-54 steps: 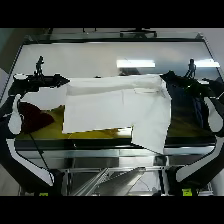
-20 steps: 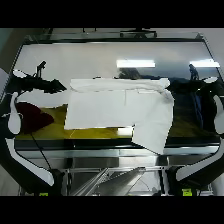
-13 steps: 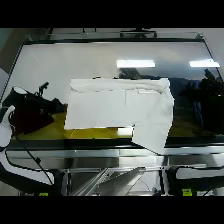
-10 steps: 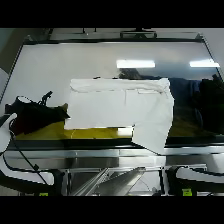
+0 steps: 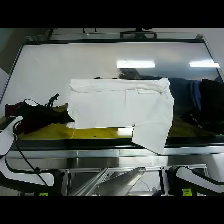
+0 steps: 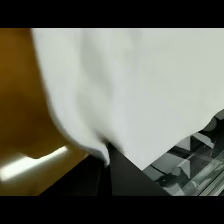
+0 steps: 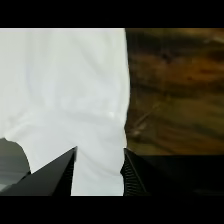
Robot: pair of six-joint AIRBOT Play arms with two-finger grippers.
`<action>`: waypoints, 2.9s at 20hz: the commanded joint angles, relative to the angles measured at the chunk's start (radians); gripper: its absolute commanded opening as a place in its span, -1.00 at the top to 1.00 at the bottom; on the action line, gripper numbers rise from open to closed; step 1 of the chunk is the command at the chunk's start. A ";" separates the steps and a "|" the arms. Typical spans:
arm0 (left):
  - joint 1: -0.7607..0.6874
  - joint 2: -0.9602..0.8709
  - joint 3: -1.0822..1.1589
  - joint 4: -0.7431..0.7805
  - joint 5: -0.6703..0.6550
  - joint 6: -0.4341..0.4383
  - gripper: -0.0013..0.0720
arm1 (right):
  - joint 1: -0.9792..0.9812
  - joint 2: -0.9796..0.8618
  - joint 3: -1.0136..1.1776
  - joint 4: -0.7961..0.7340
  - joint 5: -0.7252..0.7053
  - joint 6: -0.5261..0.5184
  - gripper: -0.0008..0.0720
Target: Fold the shirts.
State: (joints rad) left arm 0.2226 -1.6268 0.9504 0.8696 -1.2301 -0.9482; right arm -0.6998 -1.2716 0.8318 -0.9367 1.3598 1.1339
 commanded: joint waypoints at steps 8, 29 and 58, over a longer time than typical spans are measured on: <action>-0.043 0.003 0.084 -0.034 -0.025 0.003 0.90 | 0.019 -0.026 -0.365 0.027 -0.141 0.040 -0.08; 0.152 0.003 0.082 -0.176 -0.215 0.033 0.91 | -0.017 -0.050 -0.132 0.470 0.013 -0.211 0.92; 0.046 -0.557 1.109 -0.137 -0.232 -0.086 0.11 | 0.271 -0.581 0.598 0.396 -0.409 -0.295 -0.34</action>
State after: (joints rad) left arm 0.2409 -2.1593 1.9636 0.6785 -1.3731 -0.9546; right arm -0.3908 -1.8591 1.3792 -0.4141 0.9146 0.7696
